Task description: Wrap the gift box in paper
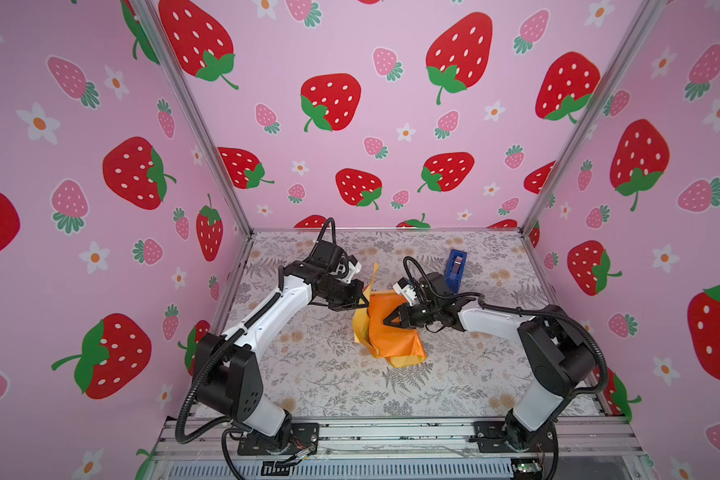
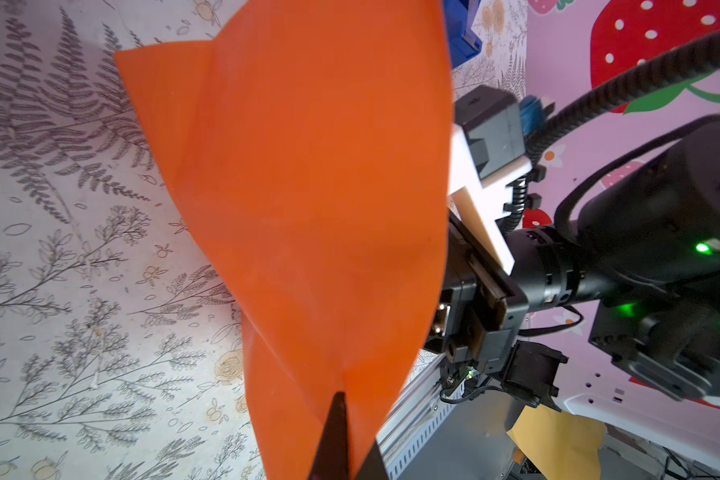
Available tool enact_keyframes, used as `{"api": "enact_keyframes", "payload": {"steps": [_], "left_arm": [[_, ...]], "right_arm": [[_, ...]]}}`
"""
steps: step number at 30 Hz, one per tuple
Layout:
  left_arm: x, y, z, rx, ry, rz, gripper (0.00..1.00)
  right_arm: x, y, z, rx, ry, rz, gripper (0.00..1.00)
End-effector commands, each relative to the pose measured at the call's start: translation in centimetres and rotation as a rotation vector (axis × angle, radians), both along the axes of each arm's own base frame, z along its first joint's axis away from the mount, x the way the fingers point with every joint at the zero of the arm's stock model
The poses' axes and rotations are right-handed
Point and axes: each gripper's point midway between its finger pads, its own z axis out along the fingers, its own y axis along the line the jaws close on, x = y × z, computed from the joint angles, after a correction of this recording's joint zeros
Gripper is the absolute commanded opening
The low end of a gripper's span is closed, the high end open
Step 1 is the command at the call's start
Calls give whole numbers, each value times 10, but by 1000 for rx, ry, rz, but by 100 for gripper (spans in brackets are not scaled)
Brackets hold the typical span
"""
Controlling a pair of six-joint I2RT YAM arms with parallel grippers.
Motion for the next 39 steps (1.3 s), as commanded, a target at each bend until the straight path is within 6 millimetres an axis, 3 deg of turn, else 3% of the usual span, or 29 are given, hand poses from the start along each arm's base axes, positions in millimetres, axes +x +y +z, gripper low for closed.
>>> {"api": "enact_keyframes", "payload": {"steps": [1,8,15,17,24,30,34,39], "left_arm": [[5,-16,2,9,10,-2,5],[4,-39,-24,70,76,-8,5],[3,-45,-61,147,150,21,5],[2,-46,-68,165,161,22,10],[2,-41,-69,197,145,38,10],[-2,-39,-85,226,191,41,10],[-4,-34,-95,264,212,39,10],[-8,-29,-105,298,237,34,10]], "right_arm": [[-7,-10,-24,-67,57,-17,22],[-7,-10,-24,-68,57,-16,23],[-8,-11,-23,-66,54,-19,23],[-8,-11,-22,-65,52,-20,23],[-8,-11,-20,-61,51,-22,24],[-7,-11,-12,-52,36,-29,24],[-6,-11,0,-40,23,-32,26],[6,-23,33,-11,-39,-80,31]]}}
